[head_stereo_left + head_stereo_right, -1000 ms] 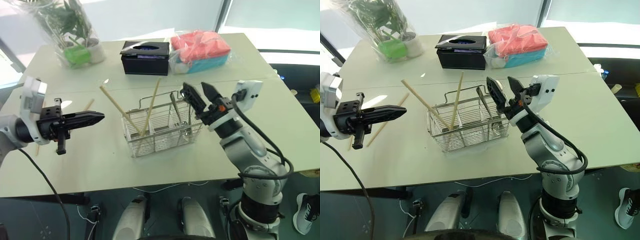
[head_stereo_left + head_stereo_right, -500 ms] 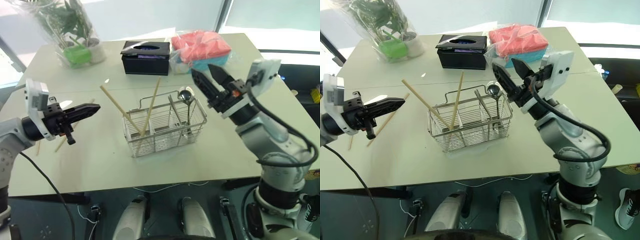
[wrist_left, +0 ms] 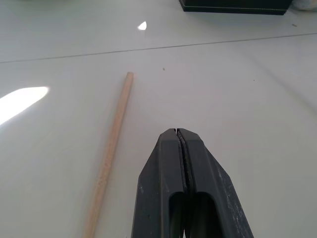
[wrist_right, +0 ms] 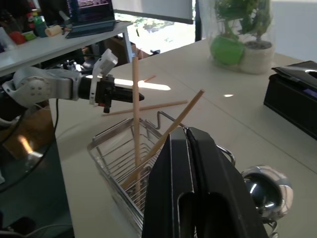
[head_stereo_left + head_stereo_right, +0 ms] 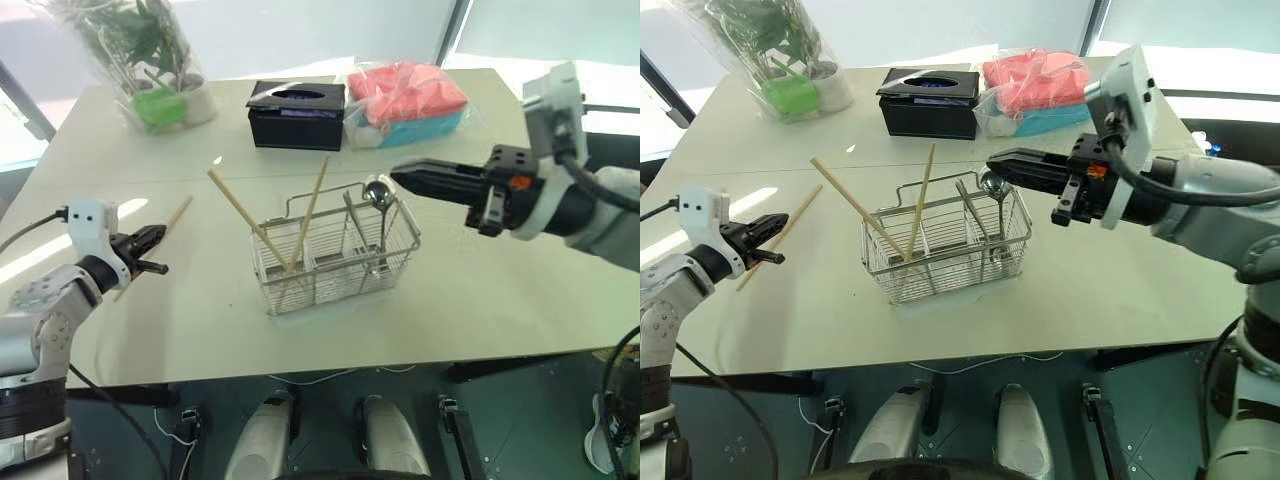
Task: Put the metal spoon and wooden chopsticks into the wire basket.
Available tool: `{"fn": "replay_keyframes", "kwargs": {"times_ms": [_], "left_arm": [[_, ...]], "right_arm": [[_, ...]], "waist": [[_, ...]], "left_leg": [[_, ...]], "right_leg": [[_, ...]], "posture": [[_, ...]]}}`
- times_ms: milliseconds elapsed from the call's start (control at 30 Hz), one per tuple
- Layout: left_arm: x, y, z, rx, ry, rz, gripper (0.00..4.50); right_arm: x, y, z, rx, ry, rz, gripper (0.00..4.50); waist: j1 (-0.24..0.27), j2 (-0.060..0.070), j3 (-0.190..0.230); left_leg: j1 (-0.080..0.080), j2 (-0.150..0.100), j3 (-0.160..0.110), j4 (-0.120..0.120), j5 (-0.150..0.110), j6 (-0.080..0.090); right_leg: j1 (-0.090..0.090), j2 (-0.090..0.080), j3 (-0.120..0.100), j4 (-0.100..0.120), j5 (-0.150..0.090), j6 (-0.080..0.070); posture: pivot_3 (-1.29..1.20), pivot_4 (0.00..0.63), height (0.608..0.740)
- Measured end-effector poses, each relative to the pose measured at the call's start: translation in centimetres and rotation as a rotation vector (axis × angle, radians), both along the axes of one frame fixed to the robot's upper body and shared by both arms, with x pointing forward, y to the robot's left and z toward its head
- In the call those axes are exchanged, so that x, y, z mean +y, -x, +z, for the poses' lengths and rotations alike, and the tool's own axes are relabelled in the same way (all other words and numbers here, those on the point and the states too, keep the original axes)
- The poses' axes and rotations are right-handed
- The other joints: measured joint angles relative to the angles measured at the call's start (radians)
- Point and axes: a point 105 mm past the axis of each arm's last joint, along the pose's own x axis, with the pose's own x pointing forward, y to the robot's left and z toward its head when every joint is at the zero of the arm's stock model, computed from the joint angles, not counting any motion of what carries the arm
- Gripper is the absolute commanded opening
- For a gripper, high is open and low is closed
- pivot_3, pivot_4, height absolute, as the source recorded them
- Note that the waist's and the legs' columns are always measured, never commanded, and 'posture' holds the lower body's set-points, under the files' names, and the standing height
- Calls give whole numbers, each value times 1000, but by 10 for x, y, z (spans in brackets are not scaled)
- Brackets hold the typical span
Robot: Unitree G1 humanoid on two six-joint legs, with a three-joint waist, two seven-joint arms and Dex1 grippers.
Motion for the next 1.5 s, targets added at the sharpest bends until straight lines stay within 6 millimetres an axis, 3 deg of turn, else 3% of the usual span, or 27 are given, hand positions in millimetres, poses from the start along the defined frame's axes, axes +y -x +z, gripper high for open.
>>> {"fn": "replay_keyframes", "kwargs": {"times_ms": [233,333,433,567,667,1000,1200,1500], "left_arm": [[5,-4,4,-25,-16,51,0],[-2,-5,-5,7,-51,35,0],[-8,-5,-19,56,-85,14,901],[-6,-4,-25,89,-122,-9,2828],[9,-2,-22,107,-197,-2,4440],[47,-9,-7,138,-353,4,4477],[50,-5,-35,269,-356,-35,4477],[50,-6,-36,319,-352,-51,4477]], "right_arm": [[-9,10,-18,124,72,50,37],[-11,9,-26,143,87,43,37],[-11,8,-32,148,101,31,0],[-10,7,-33,132,100,28,0],[-10,7,-38,139,100,27,0],[-8,7,-42,130,104,13,0],[-8,7,-40,117,108,5,0],[-7,6,-31,74,100,2,0]], "waist": [[2,0,0],[1,0,0],[1,0,0],[1,0,0],[0,0,0],[1,0,0],[-3,0,0],[-2,0,-1]], "left_leg": [[-1,0,1,-1,0,1],[-1,0,2,-1,0,1],[-1,0,2,-1,0,0],[-1,0,2,-1,0,0],[-1,0,2,-1,0,0],[-3,-1,2,-1,-2,-2],[-3,-1,3,-2,-1,-1],[-1,-1,3,-1,-2,-1]], "right_leg": [[0,-1,0,-2,0,0],[0,-1,0,-2,1,1],[0,-1,0,-2,1,1],[-1,-1,0,-2,1,1],[-1,-1,0,-2,1,1],[-2,-3,-1,-2,1,1],[-3,-3,-1,-2,1,2],[-2,-4,-1,-1,1,2]], "posture": [[0,150,740],[0,150,740],[0,150,740],[0,150,740],[0,150,740],[0,150,740],[0,150,740],[0,150,740]]}}
